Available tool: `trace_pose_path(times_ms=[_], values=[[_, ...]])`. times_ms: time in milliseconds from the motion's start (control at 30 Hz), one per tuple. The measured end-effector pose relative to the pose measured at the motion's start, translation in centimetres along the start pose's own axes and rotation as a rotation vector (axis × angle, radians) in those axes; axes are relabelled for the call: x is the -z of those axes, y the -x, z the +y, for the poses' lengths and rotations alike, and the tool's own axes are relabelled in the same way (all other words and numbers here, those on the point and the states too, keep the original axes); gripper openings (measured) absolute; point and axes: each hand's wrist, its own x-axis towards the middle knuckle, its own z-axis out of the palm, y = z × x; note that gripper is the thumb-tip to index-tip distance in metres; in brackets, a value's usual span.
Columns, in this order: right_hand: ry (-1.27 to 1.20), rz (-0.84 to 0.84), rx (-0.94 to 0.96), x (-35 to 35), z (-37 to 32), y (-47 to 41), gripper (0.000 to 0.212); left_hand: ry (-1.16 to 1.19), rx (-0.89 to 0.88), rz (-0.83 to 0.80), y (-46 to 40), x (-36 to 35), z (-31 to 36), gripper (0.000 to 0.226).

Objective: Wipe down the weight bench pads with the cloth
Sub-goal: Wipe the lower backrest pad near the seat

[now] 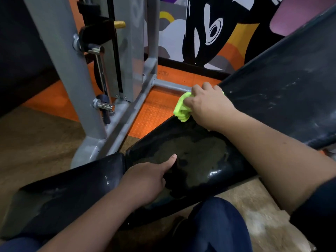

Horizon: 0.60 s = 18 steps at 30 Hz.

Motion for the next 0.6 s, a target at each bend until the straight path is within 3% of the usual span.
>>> trace_pose_path(times_ms=[167,300,467,600], values=[[0.014,-0.073,-0.097,0.5,0.2,-2.5,0.040,-0.020,0.024,-0.033,-0.3,0.1,0.3,0.078],[-0.011,-0.084,0.020,0.0,0.1,-2.0,0.033,-0.017,0.032,-0.038,-0.2,0.2,0.3,0.078],[-0.007,-0.115,-0.084,0.5,-0.2,-3.7,0.041,0.009,0.016,-0.046,0.2,0.5,0.5,0.080],[-0.023,-0.136,0.037,-0.1,-0.2,-3.2,0.035,-0.007,0.011,-0.055,0.3,0.6,0.5,0.079]])
